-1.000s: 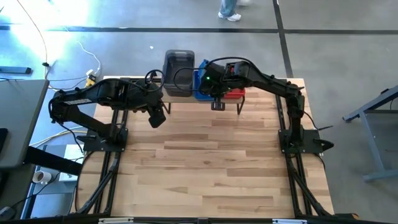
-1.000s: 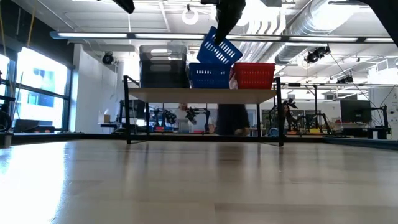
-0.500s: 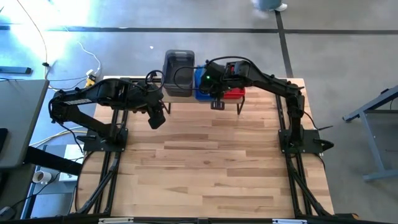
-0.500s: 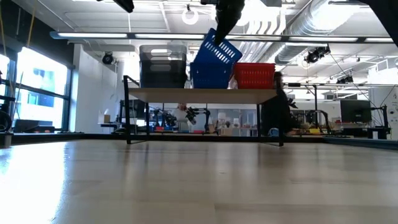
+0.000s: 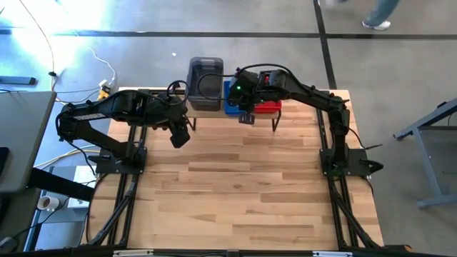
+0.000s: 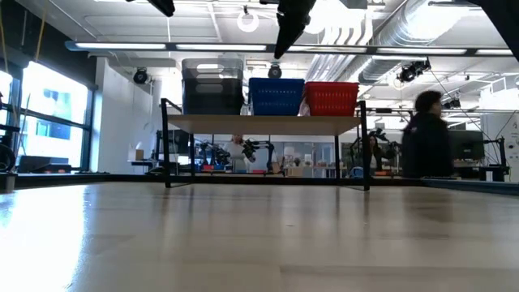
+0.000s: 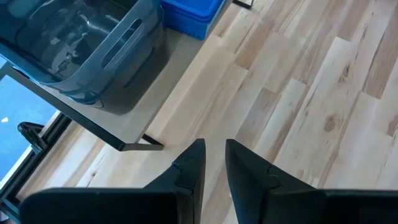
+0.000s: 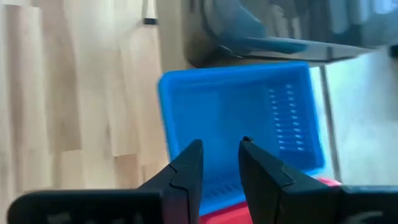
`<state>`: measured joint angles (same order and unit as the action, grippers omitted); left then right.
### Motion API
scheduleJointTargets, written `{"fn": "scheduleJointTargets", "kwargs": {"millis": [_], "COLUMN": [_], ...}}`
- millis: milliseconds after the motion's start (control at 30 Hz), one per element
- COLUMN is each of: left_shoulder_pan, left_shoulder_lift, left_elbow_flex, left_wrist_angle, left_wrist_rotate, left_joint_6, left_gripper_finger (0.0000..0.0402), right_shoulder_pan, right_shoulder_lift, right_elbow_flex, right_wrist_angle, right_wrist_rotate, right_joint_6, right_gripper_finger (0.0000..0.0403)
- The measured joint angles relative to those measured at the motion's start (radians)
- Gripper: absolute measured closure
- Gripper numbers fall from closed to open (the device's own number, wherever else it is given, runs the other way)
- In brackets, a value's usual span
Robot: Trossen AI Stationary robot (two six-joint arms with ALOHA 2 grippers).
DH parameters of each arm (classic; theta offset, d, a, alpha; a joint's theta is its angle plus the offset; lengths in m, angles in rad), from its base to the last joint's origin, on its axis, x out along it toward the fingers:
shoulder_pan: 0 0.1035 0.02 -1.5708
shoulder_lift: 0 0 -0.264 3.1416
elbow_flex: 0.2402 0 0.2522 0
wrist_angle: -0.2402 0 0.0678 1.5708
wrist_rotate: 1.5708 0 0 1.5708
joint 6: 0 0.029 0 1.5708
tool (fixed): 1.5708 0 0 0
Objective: Stack baskets on shelf by color
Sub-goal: Adjust the stacked blue bin
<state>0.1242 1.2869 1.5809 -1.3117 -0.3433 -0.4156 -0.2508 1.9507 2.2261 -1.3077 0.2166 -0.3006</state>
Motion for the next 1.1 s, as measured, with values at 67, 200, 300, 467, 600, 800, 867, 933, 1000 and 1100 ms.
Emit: {"fn": "scheduleJointTargets", "kwargs": {"millis": [67,200,300,467,600,800,867,933,1000,1100], "left_shoulder_pan": [0.000,0.000,0.000,0.000,0.000,0.000,0.000,0.000,0.000,0.000], "left_shoulder_lift": [0.000,0.000,0.000,0.000,0.000,0.000,0.000,0.000,0.000,0.000], "left_elbow_flex": [0.000,0.000,0.000,0.000,0.000,0.000,0.000,0.000,0.000,0.000], "left_wrist_angle": [0.000,0.000,0.000,-0.001,-0.001,-0.001,-0.001,0.000,-0.001,0.000], "left_wrist_rotate": [0.000,0.000,0.000,0.000,0.000,-0.004,-0.005,-0.005,-0.005,-0.006], "left_joint_6": [0.000,0.008,0.008,0.026,0.027,0.027,0.027,0.027,0.027,0.027], "left_gripper_finger": [0.0348,0.0348,0.0348,0.0348,0.0348,0.0348,0.0348,0.0348,0.0348,0.0348], "right_shoulder_pan": [0.000,0.000,0.007,0.034,0.055,0.069,0.069,0.068,0.068,0.068], "right_shoulder_lift": [0.000,-0.003,-0.004,-0.002,-0.001,0.002,0.001,-0.001,0.002,0.000], "right_elbow_flex": [0.000,0.033,0.045,0.004,-0.055,-0.142,-0.172,-0.213,-0.237,-0.265], "right_wrist_angle": [0.000,-0.050,-0.095,-0.076,0.008,0.111,0.141,0.193,0.214,0.284], "right_wrist_rotate": [0.031,0.003,-0.127,-0.257,-0.262,-0.253,-0.252,-0.244,-0.224,-0.178], "right_joint_6": [0.018,0.056,0.105,0.101,0.113,0.129,0.145,0.162,0.170,0.171], "right_gripper_finger": [0.0314,0.0314,0.0314,0.0318,0.0326,0.0329,0.0329,0.0329,0.0329,0.0329]}}
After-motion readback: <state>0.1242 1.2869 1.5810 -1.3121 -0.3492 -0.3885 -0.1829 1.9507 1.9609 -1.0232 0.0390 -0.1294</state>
